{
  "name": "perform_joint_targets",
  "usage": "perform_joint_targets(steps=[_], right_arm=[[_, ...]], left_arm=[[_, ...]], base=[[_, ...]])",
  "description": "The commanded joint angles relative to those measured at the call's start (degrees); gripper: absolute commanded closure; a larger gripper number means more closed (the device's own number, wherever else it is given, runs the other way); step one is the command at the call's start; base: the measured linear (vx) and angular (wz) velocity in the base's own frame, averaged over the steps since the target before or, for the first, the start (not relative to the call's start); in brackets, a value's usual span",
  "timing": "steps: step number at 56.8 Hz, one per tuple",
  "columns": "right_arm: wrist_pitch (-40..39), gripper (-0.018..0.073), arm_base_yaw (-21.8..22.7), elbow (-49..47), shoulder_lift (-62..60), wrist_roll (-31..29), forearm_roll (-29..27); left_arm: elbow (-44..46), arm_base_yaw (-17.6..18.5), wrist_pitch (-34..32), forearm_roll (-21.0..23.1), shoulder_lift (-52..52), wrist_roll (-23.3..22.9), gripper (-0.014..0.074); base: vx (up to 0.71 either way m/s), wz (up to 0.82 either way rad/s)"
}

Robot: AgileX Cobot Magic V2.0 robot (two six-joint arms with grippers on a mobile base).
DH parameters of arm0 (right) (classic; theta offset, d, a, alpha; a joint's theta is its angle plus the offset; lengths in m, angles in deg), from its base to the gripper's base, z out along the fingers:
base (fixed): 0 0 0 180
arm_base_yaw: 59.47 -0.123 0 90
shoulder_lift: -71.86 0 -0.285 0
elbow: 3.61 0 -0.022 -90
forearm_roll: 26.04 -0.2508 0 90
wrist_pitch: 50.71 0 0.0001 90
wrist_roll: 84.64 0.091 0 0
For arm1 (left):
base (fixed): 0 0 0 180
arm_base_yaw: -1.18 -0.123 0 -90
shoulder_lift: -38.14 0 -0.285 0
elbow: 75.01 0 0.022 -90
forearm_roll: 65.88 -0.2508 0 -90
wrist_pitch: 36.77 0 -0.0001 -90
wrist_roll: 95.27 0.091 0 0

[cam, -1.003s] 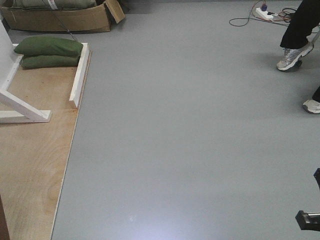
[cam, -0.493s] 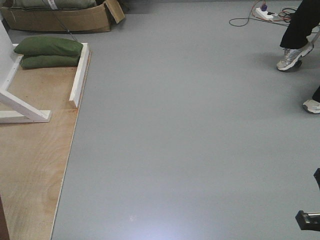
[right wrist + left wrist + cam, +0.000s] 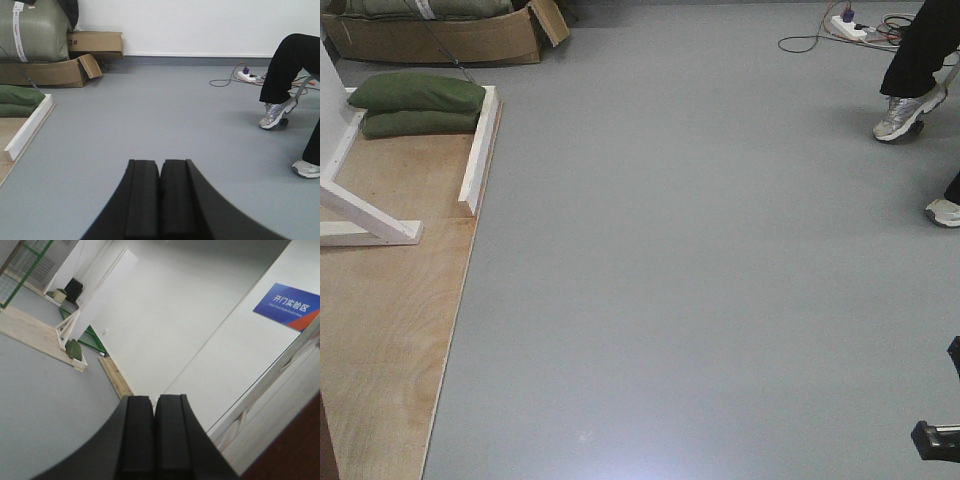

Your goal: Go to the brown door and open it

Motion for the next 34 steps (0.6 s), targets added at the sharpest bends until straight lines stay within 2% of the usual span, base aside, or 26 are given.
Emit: perform_joint_targets(steps=[1,8,9,14,19,23,34], right_arm=[[-4.7,0.0559,0.1,0.2,-0.8,-0.3,0.4],[-4.7,0.0559,0.1,0.2,-0.8,-0.3,0.4],[-4.7,0.0559,0.1,0.2,-0.8,-0.3,0.4],[-4.7,0.0559,0.1,0.2,-0.8,-0.3,0.4],[-4.7,0.0559,0.1,0.2,-0.8,-0.3,0.4],[-4.7,0.0559,0.1,0.2,-0.8,-0.3,0.4],[-4.7,0.0559,0.1,0.2,-0.8,-0.3,0.4]], left_arm=[[2.0,0.1,-2.2,0.3,1.4,-7.5,0.06],[2.1,1.4,1.0,0.3,1.5,-16.0,0.06],[4.4,3.8,4.3,0.1,1.4,-16.0,0.06],[8.4,6.4,7.1,-1.6,0.7,-15.3,0.06],[12.4,9.0,9.4,-5.6,-0.3,-15.3,0.06],[15.1,10.3,11.9,-7.8,-0.7,-15.3,0.06],[18.5,11.5,15.2,-7.9,-0.6,-15.0,0.06]], base=[[0.0,0.0],[0.0,0.0],[0.0,0.0],[0.0,0.0],[0.0,0.0],[0.0,0.01],[0.0,0.01]])
